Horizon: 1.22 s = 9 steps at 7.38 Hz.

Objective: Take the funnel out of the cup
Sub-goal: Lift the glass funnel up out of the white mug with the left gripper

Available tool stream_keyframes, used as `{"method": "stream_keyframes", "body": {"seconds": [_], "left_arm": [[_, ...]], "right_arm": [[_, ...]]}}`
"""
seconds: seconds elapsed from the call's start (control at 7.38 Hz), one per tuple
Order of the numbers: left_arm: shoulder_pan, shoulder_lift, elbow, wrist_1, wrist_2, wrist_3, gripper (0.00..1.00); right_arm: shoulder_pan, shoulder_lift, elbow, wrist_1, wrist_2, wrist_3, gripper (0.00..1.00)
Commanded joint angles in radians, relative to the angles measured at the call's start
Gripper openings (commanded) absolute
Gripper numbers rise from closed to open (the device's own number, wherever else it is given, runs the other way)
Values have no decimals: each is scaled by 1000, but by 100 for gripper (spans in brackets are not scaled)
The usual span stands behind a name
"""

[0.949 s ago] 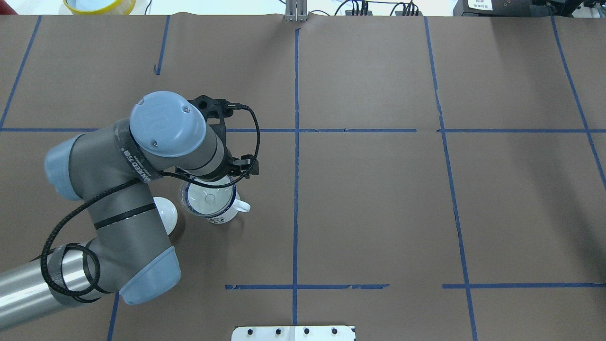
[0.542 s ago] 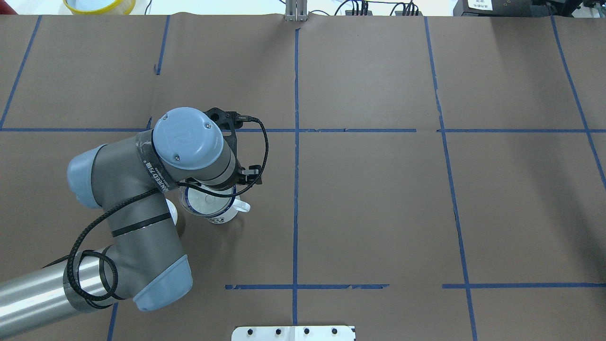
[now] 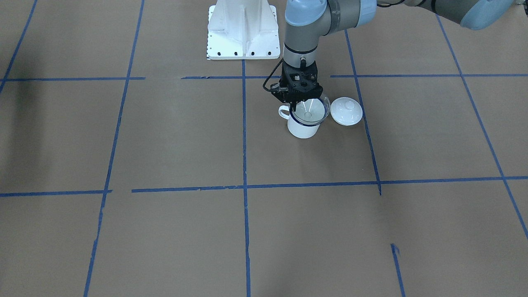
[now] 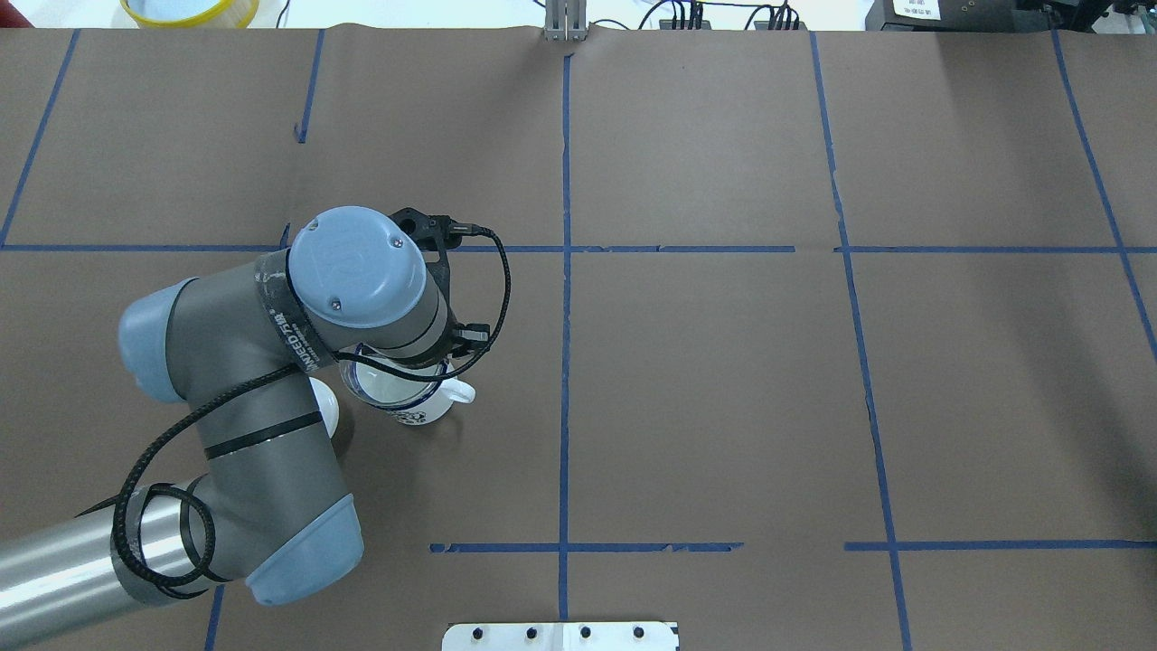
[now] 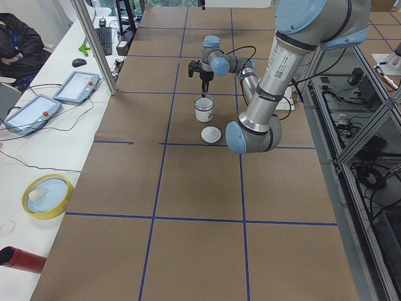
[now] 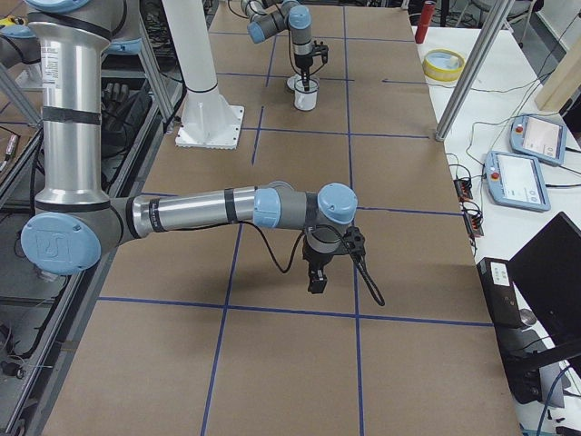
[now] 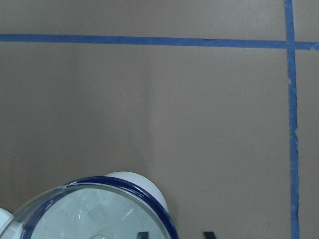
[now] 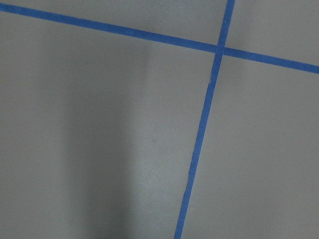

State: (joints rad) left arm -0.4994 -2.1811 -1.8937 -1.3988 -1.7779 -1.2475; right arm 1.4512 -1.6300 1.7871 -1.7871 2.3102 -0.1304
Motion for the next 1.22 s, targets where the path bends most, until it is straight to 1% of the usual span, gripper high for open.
{"method": "stream_keyframes", "body": {"seconds": [0.0,0.14,0.27,0.41,0.54,0.68,0.81,0.95,1.08], "left_arm": [[-2,-3,-101,102,-1,8,0],[-10,-29,-169,185,-3,8,0],[-49,-55,-215,213,-8,-6,0],[-89,-55,-225,184,-2,-95,0],[-106,-40,-207,38,29,-228,0],[-110,-11,-159,-149,137,-360,0],[-113,9,-56,-357,225,-539,0],[-113,7,55,-500,383,-684,0],[-117,9,147,-590,485,-790,0]], "right_arm": [[0,-1,0,0,0,0,100],[0,-1,0,0,0,0,100],[0,-1,0,0,0,2,100],[0,-1,0,0,0,0,100],[0,1,0,0,0,0,100],[0,-1,0,0,0,0,100],[0,-1,-1,0,0,0,100],[0,-1,-2,0,0,0,100],[0,-1,0,0,0,0,100]]}}
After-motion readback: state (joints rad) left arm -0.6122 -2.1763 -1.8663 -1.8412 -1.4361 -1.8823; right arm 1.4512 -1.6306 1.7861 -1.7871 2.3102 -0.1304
